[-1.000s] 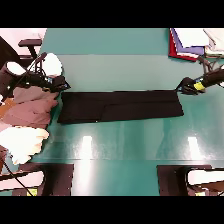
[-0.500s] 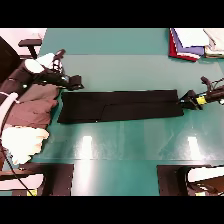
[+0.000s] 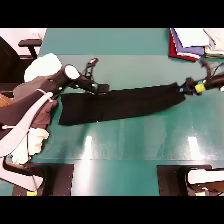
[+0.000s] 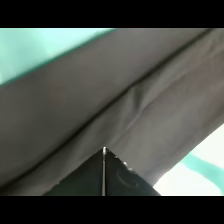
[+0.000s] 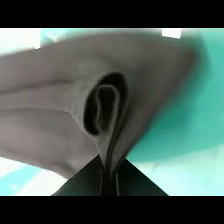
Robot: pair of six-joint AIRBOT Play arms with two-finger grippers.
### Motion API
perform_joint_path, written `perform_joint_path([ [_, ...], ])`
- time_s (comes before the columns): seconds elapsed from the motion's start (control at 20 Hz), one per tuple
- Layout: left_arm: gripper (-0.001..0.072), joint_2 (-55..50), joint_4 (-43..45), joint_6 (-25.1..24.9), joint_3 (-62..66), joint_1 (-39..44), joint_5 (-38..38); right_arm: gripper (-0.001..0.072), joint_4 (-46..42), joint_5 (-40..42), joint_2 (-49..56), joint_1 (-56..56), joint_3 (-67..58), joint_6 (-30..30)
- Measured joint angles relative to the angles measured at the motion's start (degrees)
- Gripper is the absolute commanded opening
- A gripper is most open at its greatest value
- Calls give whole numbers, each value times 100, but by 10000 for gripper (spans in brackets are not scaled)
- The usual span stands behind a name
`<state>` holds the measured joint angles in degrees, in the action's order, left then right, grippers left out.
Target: Fold the shirts.
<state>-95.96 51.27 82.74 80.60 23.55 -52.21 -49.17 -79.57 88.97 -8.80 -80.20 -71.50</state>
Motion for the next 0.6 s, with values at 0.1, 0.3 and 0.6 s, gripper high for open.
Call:
perform_joint_path([
  [0.1, 24, -354, -28, 59, 308, 238, -9, 17, 278, -105, -323, 264, -348, -2],
  [0.3, 24, -970, -92, 127, 896, 651, -31, 17, 710, -149, -688, 986, -1040, -107],
  [0.6, 24, -1344, -92, 254, 1231, 881, -11, 17, 870, -92, -787, 2024, -1672, -271],
])
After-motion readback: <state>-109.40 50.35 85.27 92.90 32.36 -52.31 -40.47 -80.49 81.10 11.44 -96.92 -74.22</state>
